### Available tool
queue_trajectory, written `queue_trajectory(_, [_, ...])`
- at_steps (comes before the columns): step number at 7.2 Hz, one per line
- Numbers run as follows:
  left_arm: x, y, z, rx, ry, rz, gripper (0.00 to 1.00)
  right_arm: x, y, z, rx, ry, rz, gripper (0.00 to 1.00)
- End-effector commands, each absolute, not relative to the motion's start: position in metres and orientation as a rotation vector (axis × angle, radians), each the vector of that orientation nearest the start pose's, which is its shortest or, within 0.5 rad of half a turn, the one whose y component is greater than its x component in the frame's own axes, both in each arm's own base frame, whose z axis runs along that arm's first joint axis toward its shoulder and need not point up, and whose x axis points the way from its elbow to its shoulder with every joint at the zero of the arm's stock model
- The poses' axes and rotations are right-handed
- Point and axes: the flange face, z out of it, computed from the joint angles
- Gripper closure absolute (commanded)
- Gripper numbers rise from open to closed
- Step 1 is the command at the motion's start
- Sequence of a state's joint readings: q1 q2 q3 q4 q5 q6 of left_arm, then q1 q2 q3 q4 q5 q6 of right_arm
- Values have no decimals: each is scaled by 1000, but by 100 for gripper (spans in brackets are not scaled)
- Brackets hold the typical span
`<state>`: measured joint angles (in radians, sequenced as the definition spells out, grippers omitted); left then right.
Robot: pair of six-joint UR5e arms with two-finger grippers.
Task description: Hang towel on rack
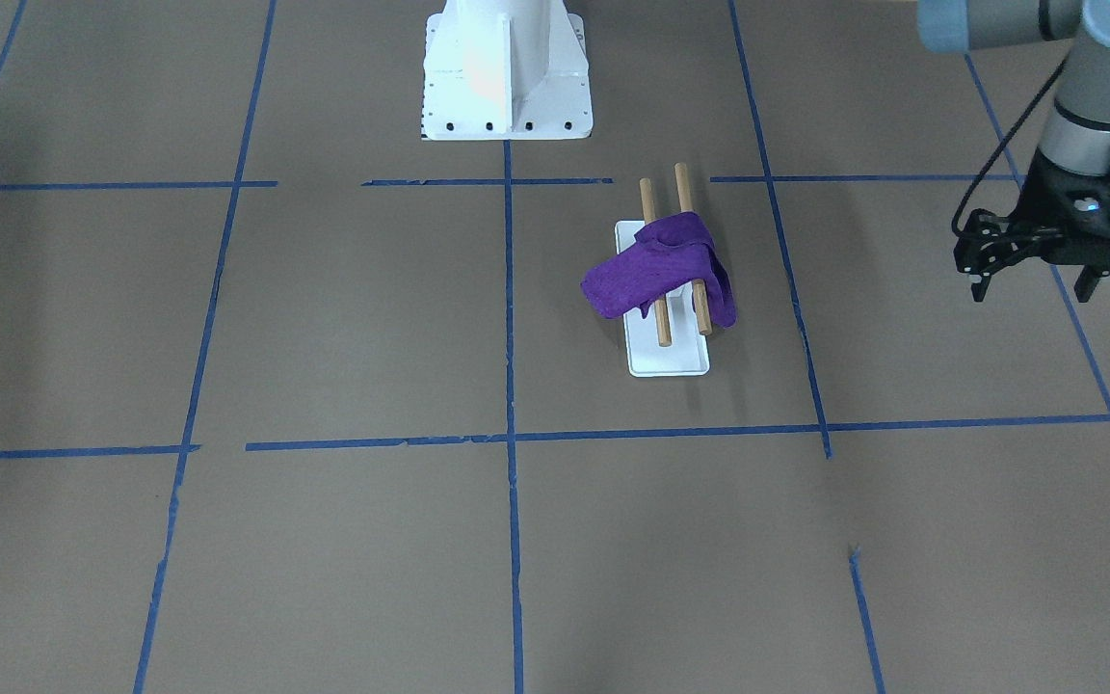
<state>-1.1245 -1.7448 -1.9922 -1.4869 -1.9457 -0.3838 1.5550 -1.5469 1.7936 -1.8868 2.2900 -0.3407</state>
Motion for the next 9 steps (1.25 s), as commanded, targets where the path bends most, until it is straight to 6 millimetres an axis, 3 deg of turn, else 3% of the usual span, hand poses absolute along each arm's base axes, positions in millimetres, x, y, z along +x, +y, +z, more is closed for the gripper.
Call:
queue_trajectory(1, [55,-533,467,206,622,157,0,66,-484,612,44,-850,-260,0])
queue_trajectory(2, [34,-534,484,189,668,150,0,66,-491,606,99,-836,-275,0])
queue_trajectory(3, [-4,-522,521,172,665,178,0,66,-493,606,109,-831,-278,0])
queue_trajectory(4, [-30,-513,560,144,654,194,0,66,-491,613,93,-833,-267,0])
queue_trajectory(5, [-43,-510,593,94,656,172,0,67,-488,629,62,-845,-244,0])
queue_trajectory(7, [-41,-487,636,10,735,135,0,76,-484,642,48,-859,-215,0])
queue_trajectory(9, [-41,-480,651,-20,739,122,0,78,-481,650,38,-901,-192,0])
